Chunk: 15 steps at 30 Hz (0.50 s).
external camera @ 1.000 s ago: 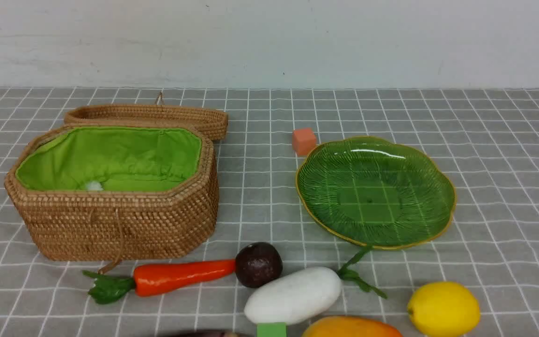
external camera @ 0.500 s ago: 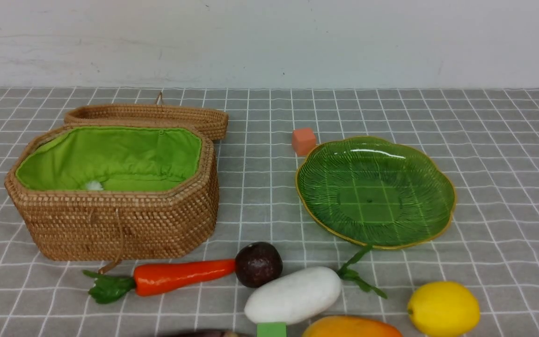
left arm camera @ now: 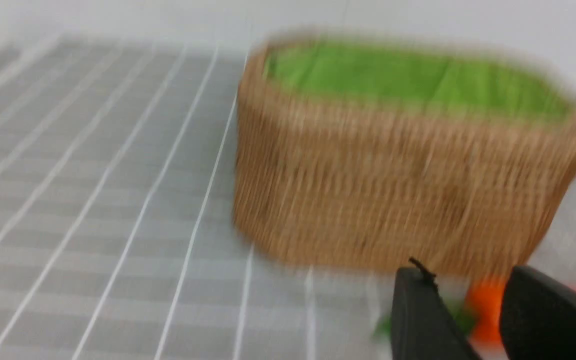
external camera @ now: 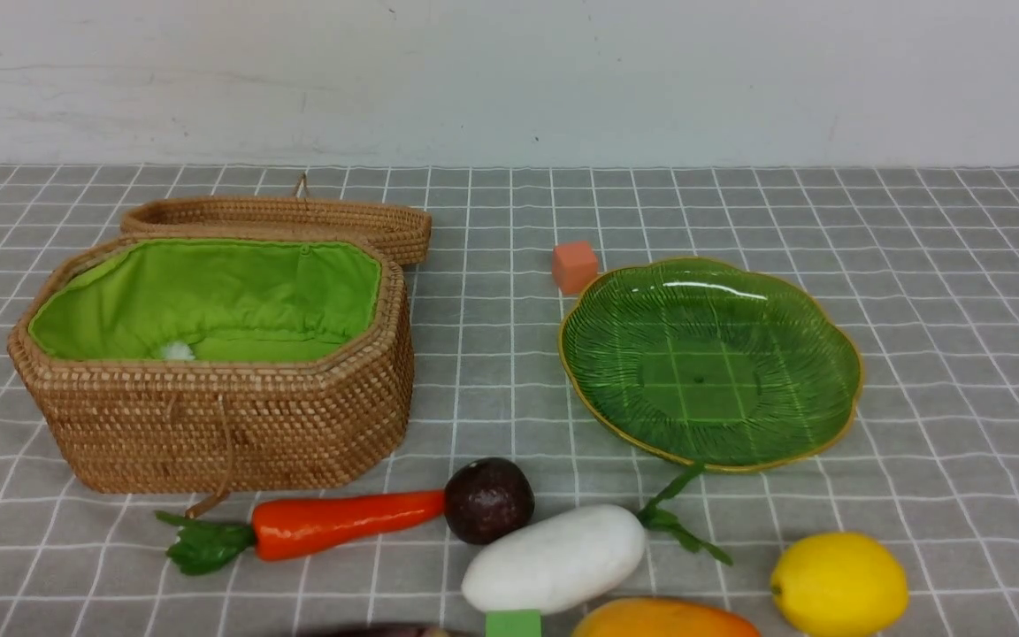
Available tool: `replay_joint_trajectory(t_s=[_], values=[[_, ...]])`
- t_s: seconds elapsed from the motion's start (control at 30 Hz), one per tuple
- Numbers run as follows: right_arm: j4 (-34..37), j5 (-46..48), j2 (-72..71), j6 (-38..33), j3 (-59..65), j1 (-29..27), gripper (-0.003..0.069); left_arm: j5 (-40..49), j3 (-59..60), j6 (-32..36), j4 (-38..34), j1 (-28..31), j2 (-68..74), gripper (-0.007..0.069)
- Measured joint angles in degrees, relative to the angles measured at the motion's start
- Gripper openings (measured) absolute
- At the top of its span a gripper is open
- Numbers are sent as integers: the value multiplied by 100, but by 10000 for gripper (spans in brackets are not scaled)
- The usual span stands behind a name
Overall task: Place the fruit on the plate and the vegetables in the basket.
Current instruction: Use the left arm to grab an eggplant and put it into the left basket
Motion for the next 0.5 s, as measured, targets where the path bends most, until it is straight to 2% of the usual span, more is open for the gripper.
replay_joint_trajectory(t_s=[0.03,0.13,0.2,0.27,0.37,0.4,0.43,0.47,0.5], values=[[0,0,0,0,0,0,241,-159,0,-41,-23,0,0,239],[0,0,0,0,0,0,241,-1631,6,-436,-321,0,0,239],[0,0,0,0,0,0,241,-2059,-106,-648,-474,0,0,239],[0,0,0,0,0,0,241,-1964,-477,-764,-635,0,0,239],[0,0,0,0,0,0,241,-1317,-1557,-786,-751,0,113,239],[0,0,0,0,0,0,241,-1258,-1557,-786,-751,0,141,239],[0,0,0,0,0,0,241,-647,-2328,-723,-757,0,434,239],[0,0,0,0,0,0,241,-570,-2413,-715,-757,0,532,239],[0,0,0,0,0,0,241,126,-3114,-660,-757,0,970,239]])
